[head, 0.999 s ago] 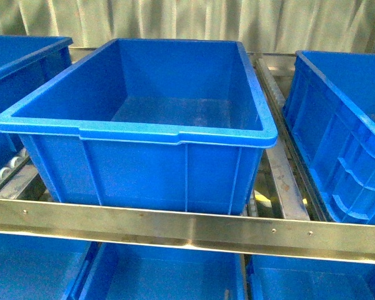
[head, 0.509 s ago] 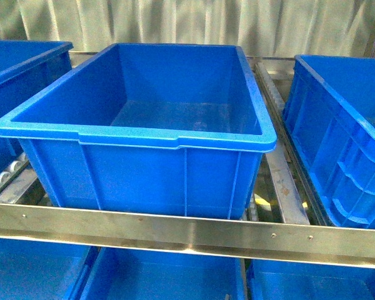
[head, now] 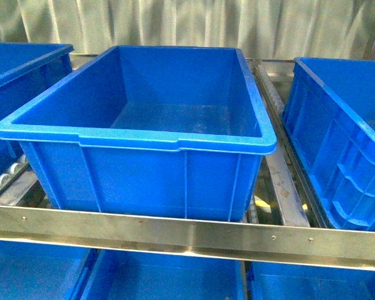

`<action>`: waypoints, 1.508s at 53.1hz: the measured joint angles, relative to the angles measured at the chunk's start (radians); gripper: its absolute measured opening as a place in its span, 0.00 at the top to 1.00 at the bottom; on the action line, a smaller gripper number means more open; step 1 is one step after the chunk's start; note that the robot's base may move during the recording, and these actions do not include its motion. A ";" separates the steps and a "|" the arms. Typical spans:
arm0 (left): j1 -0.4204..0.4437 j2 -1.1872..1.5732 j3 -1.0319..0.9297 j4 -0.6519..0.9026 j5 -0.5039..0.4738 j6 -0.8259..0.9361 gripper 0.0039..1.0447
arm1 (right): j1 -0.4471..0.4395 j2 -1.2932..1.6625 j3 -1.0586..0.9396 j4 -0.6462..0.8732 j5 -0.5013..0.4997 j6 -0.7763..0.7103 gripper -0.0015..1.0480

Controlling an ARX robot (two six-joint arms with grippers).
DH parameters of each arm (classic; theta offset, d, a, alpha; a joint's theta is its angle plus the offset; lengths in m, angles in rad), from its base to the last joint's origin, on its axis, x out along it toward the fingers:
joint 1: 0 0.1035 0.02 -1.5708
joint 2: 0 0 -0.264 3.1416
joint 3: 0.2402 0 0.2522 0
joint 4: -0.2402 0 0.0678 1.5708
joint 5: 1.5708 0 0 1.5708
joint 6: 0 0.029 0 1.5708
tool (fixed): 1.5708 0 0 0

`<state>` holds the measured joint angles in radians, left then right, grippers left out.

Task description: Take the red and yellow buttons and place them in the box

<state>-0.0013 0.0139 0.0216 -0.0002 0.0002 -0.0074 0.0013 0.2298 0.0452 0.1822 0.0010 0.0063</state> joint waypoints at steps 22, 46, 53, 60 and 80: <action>0.000 0.000 0.000 0.000 0.000 0.000 0.07 | 0.000 -0.226 -0.016 -0.177 -0.001 0.000 0.96; 0.000 0.000 0.000 0.000 0.000 0.000 0.07 | 0.000 -0.225 -0.016 -0.181 -0.001 -0.001 0.55; 0.000 0.000 0.000 0.000 0.000 0.000 0.07 | 0.000 -0.225 -0.016 -0.181 -0.001 -0.001 0.33; 0.000 0.000 0.000 0.000 0.000 0.000 0.07 | 0.000 -0.225 -0.016 -0.181 -0.001 -0.001 0.08; 0.000 0.000 0.000 0.000 0.000 0.000 0.07 | 0.000 -0.225 -0.016 -0.181 -0.001 -0.001 0.06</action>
<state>-0.0013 0.0139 0.0216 -0.0002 0.0002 -0.0074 0.0010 0.0048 0.0296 0.0013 0.0002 0.0051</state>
